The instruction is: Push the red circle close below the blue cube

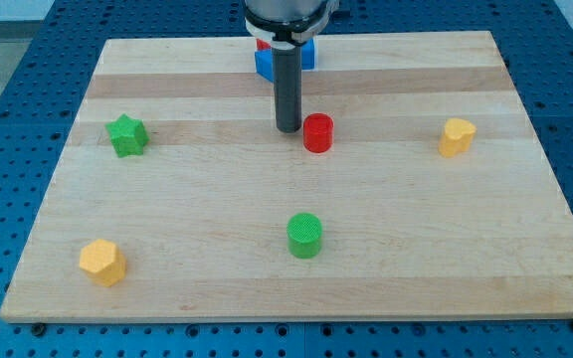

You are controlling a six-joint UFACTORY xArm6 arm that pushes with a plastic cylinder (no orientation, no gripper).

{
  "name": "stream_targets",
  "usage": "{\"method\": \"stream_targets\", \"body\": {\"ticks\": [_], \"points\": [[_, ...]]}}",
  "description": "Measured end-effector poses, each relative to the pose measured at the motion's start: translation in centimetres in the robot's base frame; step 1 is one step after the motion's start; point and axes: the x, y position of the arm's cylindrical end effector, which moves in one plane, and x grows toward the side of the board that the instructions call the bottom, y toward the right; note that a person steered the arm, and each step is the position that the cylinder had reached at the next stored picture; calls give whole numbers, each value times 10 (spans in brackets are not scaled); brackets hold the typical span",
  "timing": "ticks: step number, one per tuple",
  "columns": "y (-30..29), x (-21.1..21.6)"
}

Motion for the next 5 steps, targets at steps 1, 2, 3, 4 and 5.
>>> {"method": "stream_targets", "body": {"ticks": [1, 2, 3, 4, 5], "points": [[-1, 50], [16, 79], [38, 48], [38, -9], [38, -51]]}}
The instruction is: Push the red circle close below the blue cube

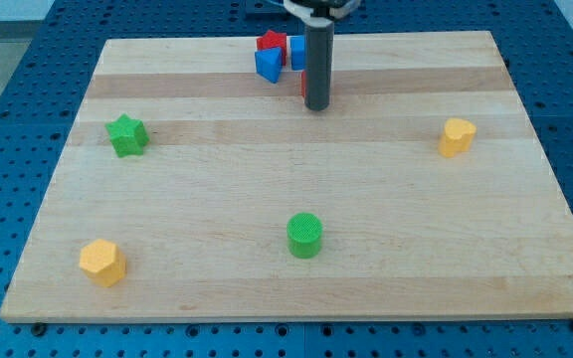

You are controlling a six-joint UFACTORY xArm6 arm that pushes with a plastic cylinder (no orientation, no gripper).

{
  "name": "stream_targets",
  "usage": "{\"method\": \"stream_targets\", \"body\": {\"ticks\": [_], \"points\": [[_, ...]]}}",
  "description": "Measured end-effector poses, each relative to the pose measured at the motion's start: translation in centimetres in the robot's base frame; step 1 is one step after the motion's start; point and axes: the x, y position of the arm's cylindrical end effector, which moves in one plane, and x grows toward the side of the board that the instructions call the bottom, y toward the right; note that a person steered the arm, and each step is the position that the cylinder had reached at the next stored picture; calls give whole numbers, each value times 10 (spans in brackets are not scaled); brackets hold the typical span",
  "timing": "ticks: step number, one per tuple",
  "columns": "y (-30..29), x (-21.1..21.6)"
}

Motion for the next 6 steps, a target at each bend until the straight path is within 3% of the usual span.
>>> {"method": "stream_targets", "body": {"ticks": [2, 6], "points": [[29, 18], [4, -42]]}}
